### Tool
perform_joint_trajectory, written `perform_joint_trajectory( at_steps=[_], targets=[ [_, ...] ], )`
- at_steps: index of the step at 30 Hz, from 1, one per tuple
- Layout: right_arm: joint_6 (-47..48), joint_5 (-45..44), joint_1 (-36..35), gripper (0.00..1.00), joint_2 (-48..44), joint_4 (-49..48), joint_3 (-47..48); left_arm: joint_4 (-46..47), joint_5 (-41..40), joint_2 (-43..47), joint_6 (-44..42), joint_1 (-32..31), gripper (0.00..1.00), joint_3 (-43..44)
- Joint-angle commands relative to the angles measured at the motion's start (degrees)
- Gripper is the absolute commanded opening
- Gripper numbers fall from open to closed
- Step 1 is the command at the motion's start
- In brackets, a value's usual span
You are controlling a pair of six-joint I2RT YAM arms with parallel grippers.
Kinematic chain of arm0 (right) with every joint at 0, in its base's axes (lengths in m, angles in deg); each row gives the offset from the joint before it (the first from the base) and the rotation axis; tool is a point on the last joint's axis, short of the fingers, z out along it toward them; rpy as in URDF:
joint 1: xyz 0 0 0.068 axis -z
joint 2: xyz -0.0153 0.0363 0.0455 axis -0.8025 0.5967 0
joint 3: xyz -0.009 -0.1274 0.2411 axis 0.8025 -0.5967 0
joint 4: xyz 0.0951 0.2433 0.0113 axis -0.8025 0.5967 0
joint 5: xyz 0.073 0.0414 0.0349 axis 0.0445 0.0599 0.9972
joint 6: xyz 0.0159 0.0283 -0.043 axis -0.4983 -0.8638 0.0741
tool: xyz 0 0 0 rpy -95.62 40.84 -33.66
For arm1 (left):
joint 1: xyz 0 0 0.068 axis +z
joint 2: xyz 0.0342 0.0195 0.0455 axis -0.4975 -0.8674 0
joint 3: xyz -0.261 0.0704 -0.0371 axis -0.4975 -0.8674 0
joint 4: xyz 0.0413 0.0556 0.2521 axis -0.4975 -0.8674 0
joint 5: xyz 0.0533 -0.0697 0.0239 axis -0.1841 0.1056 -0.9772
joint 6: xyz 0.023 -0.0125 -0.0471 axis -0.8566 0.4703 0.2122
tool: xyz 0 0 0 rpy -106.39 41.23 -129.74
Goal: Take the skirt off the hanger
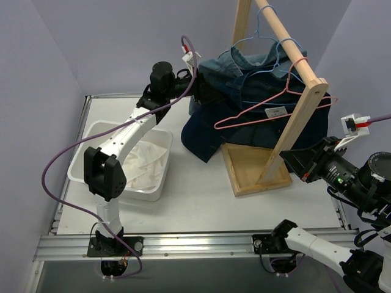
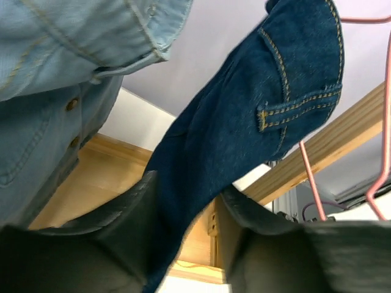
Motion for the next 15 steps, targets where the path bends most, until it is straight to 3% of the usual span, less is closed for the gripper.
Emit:
perform_joint_trajectory(
  at_steps=[1, 6, 7, 15],
  targets=[
    [0.6, -0.5, -0.1, 0.0, 0.5, -0.3, 1.1, -6.9, -0.8, 0.9, -6.7, -1.9, 0.46, 5.5],
    [0.3, -0.5, -0.1, 0.0, 0.2, -0.3, 1.2, -5.7, 1.6, 0.2, -3.9, -3.1, 0.06, 8.3],
    [0.2, -0.5, 0.0, 0.0, 0.0, -0.2, 1.2, -5.3, 2.9, 0.3, -3.3, -3.2, 0.03, 8.6],
    [-0.3, -0.5, -0.1, 0.0, -0.6, 0.3, 1.1, 4.3, 4.4, 5.2, 2.2, -2.5, 0.02, 5.6]
  ],
)
